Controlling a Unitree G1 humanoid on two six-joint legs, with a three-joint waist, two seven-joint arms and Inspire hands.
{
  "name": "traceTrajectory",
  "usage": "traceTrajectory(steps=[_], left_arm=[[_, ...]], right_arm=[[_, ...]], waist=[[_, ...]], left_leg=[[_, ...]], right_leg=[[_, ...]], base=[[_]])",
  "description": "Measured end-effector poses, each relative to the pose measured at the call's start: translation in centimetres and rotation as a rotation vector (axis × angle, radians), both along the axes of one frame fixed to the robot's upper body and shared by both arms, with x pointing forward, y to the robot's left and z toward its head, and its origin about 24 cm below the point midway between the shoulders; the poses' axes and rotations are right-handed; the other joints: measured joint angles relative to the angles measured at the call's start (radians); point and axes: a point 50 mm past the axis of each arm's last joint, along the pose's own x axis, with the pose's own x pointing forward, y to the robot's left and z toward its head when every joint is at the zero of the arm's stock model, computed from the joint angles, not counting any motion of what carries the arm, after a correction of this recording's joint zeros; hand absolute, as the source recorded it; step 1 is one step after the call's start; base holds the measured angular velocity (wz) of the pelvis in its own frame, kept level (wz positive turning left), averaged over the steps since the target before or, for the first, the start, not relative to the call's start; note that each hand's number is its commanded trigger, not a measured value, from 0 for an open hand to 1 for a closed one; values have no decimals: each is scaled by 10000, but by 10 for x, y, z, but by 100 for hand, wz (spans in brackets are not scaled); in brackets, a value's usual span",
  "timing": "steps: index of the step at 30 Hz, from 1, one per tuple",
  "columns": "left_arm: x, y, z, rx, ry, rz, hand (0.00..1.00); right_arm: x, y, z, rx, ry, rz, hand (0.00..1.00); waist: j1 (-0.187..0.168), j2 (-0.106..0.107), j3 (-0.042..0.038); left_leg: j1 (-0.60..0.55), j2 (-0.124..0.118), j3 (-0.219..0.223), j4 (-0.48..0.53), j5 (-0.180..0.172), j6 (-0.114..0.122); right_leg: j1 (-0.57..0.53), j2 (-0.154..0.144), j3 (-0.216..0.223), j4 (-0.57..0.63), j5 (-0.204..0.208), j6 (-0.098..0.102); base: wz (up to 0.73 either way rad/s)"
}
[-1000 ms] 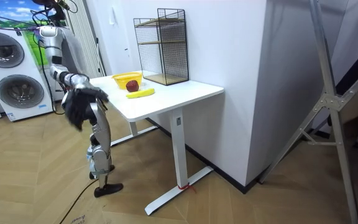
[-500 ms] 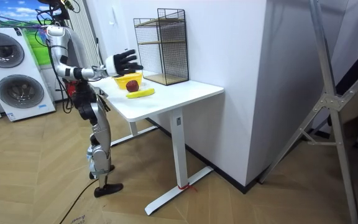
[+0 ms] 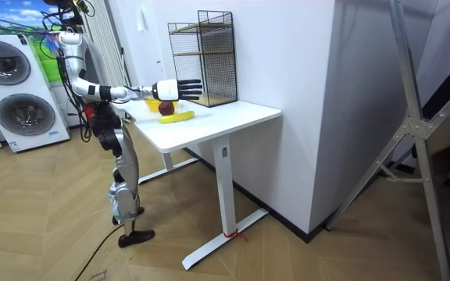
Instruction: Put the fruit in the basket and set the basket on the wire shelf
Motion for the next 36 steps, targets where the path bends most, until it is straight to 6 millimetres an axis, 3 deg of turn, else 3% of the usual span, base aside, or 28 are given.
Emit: traceTrajectory(steps=[7,11,36], left_arm=[[-2,-2,-1,-117,301,-383,0],[-2,-4,-2,-179,367,-467,0],[-1,-7,-5,-239,563,-580,0]], right_arm=[[5,20,-2,-231,331,1670,0],[6,28,-5,-132,545,2379,0],[-3,37,-18,-605,1440,3380,0]], waist=[[41,79,3],[42,119,-36],[-2,55,-84]], left_leg=[[-121,15,-168,36,15,-28],[-125,14,-183,81,15,-28],[-154,10,-211,94,17,-29]], right_leg=[[-20,28,-58,13,33,-47],[-22,27,-61,12,36,-44],[-27,12,-101,-3,35,-43]], base=[[4],[0],[0]])
